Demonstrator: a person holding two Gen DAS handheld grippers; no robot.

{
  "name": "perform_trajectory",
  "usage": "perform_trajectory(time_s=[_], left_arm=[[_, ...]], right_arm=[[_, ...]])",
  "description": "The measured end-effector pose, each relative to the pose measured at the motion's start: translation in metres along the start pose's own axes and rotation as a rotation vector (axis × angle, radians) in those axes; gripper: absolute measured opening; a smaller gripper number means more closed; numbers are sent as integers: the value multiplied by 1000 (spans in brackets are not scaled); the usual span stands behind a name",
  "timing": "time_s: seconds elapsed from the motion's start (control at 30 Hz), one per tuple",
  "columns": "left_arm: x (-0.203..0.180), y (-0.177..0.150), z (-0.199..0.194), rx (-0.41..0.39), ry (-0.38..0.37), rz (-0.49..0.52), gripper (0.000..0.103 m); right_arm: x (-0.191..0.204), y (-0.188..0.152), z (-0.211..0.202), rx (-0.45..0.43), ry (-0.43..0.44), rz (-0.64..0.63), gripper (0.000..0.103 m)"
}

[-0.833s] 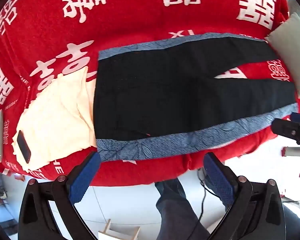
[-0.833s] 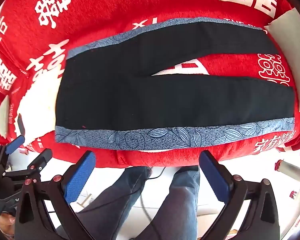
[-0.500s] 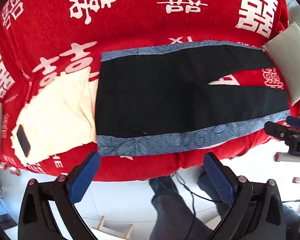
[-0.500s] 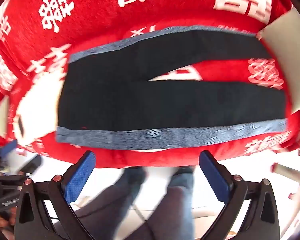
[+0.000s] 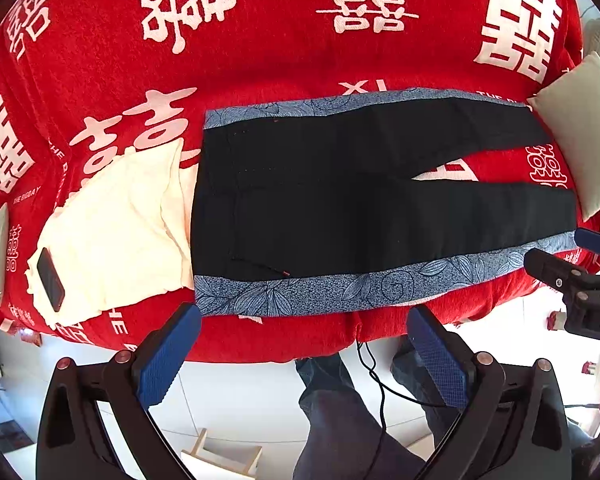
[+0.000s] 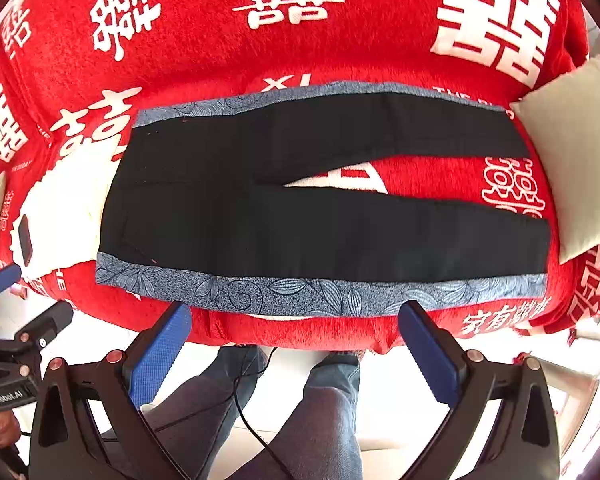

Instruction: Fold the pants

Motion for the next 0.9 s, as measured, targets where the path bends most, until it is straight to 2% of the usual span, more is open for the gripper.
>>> perform_trajectory(time_s=[0.43, 0.9], left_arm=[[-2, 4, -8, -25, 57, 10, 103], [-2, 3, -9, -22, 62, 6, 103]], right_arm=[[-4, 1, -5, -3, 10, -5, 103], [-8, 2, -8, -4, 2, -14, 103]])
Point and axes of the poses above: each gripper's, at about its wrist camera, not at the fingertips, and z roughly the way its jaws point, x to its left, y to its top, the point moved 3 cm from there along z, roughly the way its jaws point, and after that the axes turned 6 degrees about y, right-handed, at the moved point
